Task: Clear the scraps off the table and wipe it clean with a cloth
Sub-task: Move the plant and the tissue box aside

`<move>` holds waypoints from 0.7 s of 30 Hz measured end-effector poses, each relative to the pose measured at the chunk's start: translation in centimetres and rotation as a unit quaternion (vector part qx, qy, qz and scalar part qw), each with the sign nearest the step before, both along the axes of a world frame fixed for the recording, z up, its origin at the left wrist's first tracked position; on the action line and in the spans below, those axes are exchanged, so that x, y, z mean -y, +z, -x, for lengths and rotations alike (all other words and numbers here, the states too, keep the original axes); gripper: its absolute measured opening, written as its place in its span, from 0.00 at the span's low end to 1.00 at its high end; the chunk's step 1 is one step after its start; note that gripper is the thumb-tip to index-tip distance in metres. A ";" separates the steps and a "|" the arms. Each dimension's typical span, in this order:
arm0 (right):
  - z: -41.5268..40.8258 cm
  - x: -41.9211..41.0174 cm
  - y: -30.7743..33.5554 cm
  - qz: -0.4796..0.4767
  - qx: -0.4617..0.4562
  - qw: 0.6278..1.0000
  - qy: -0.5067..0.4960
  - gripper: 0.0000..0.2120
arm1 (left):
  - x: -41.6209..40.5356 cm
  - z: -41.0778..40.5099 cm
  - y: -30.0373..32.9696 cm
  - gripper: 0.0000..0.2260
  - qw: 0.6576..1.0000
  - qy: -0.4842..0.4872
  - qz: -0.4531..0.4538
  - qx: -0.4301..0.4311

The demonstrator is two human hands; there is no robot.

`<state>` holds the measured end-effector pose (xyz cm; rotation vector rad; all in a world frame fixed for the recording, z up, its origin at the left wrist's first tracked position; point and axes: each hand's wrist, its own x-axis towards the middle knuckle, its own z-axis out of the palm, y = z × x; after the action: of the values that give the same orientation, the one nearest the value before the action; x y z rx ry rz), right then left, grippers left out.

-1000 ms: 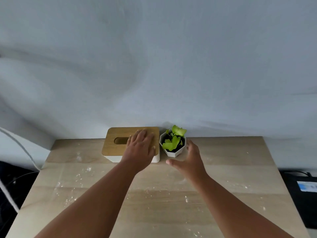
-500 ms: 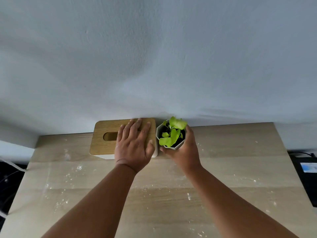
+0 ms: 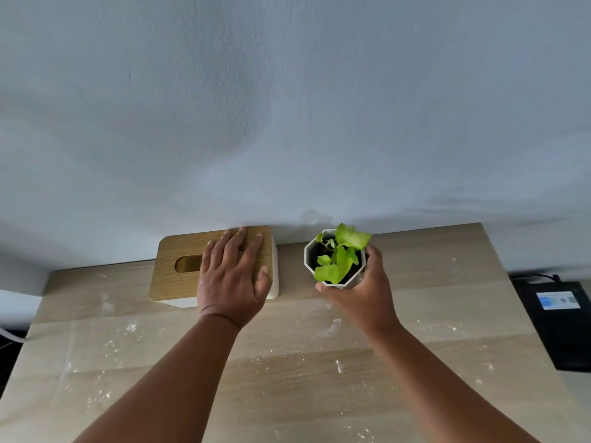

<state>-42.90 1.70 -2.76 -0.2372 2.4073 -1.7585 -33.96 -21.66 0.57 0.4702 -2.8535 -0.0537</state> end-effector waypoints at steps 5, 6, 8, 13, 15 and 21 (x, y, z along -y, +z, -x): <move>0.2 -4.0 -0.3 0.008 -0.012 0.999 -0.039 0.45 | -0.2 0.0 0.3 0.27 1.000 0.003 -0.003 0.018; 0.3 -4.8 -0.3 0.005 -0.017 0.999 -0.047 0.45 | -0.2 0.1 0.4 0.27 1.000 0.002 -0.005 0.018; 0.8 -6.3 -0.4 0.000 -0.026 0.998 -0.058 0.45 | -0.2 0.1 0.4 0.27 1.000 0.002 -0.007 0.016; 3.1 -9.9 -0.7 -0.011 -0.047 0.995 -0.082 0.43 | -0.1 0.1 0.2 0.27 1.000 0.001 -0.009 0.017; 4.1 -11.1 -0.8 -0.027 -0.052 0.994 -0.093 0.43 | 0.0 0.0 0.1 0.27 1.000 0.001 -0.006 0.020; 6.8 -13.1 -1.2 0.004 -0.040 0.986 -0.161 0.45 | 0.0 0.0 0.1 0.27 1.000 0.000 -0.004 0.021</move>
<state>-49.75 14.83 -3.95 0.0888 2.6173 -1.9195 -33.97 -21.67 0.68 0.4789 -2.8951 -0.0559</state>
